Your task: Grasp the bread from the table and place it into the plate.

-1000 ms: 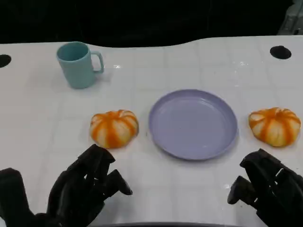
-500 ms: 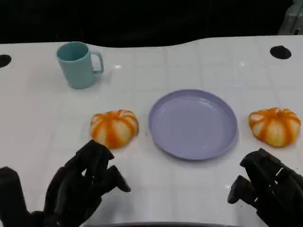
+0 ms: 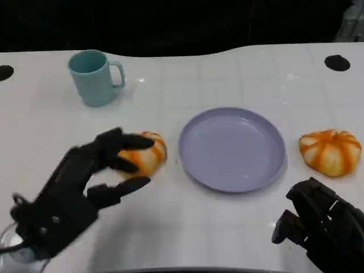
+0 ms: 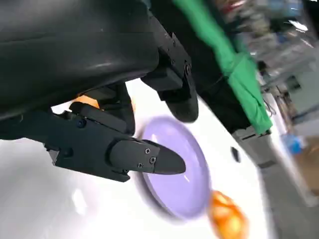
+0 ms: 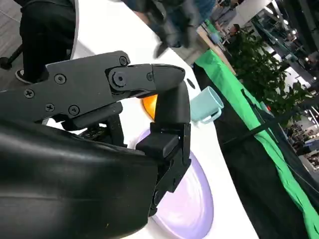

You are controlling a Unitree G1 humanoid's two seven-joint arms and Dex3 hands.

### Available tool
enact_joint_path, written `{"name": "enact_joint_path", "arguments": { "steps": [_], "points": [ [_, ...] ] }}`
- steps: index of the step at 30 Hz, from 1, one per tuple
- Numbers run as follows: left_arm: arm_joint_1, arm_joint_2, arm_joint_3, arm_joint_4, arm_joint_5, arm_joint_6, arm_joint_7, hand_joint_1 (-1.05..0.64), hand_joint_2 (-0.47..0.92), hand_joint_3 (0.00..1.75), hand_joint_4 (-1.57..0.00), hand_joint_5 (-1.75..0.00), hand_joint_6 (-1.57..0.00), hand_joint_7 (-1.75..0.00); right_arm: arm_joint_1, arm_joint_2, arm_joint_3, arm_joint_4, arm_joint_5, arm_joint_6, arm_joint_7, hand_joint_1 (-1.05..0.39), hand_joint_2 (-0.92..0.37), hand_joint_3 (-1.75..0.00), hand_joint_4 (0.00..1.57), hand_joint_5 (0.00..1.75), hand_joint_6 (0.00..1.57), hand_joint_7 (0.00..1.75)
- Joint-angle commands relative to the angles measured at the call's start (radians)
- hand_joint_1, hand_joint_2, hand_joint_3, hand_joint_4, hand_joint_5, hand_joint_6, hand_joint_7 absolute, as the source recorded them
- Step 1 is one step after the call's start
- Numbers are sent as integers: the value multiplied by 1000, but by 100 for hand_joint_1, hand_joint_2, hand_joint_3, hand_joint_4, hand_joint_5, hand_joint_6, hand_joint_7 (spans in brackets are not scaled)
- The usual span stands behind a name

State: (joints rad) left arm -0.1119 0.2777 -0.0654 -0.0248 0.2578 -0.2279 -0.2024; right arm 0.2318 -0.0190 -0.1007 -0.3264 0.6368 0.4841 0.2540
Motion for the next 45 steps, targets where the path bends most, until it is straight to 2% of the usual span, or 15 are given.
{"name": "enact_joint_path", "arguments": {
  "steps": [1, 6, 10, 11, 14, 18, 22, 28, 32, 45],
  "points": [
    [-42, 36, -15, 44, 74, -70, 53, -45, 89, 0, -31, -60, -49, -6, -9, -9, -8, 7, -7, -17, 6, -55, -92, -26, 61, 175, 56, 149],
    [-102, 94, -48, 32, 219, -71, 59, -43, 85, 0, -17, -52, -41, -1, -14, -1, -13, 7, 0, -7, -5, -55, -92, -24, 63, 175, 59, 147],
    [-110, 107, -61, 11, 267, -48, 56, -41, 83, 0, -10, -49, -37, 0, -15, -1, -13, 6, -1, -4, -7, -55, -92, -24, 62, 175, 58, 147],
    [-123, 120, -78, -7, 312, -7, 28, -41, 83, 0, -10, -49, -37, 0, -14, 0, -12, 4, -1, -5, -7, -55, -92, -24, 62, 175, 58, 147],
    [-155, 147, -124, -48, 428, 90, -37, -39, 80, 0, -1, -30, -24, 0, -12, 3, -11, 5, 1, -9, -1, -54, -92, -26, 62, 175, 56, 148],
    [-156, 149, -135, -65, 442, 123, -45, -39, 79, 1, 0, -27, -22, 0, -12, 4, -12, 5, 0, -9, 1, -54, -92, -26, 61, 175, 55, 149],
    [-244, 140, -212, -15, 521, 262, -170, -31, 77, 0, 0, -19, -19, -1, -9, 3, -8, -6, -8, -6, -10, -55, -92, -25, 62, 175, 56, 149],
    [-293, 133, -256, 58, 528, 296, -171, -29, 75, 0, -2, -18, -21, -1, -6, 4, -6, -6, -15, -15, -3, -55, -92, -26, 62, 175, 56, 148],
    [-383, 95, -316, 219, 557, 363, -194, -32, 76, 0, 0, -17, -18, 0, -3, 7, -11, -14, -5, 2, -11, -54, -92, -25, 62, 174, 57, 146],
    [-414, 94, -345, 264, 542, 382, -182, -34, 76, 0, -1, -14, -18, 0, -3, 8, -12, -14, -5, 3, -7, -54, -92, -26, 61, 175, 57, 146]
  ]
}}
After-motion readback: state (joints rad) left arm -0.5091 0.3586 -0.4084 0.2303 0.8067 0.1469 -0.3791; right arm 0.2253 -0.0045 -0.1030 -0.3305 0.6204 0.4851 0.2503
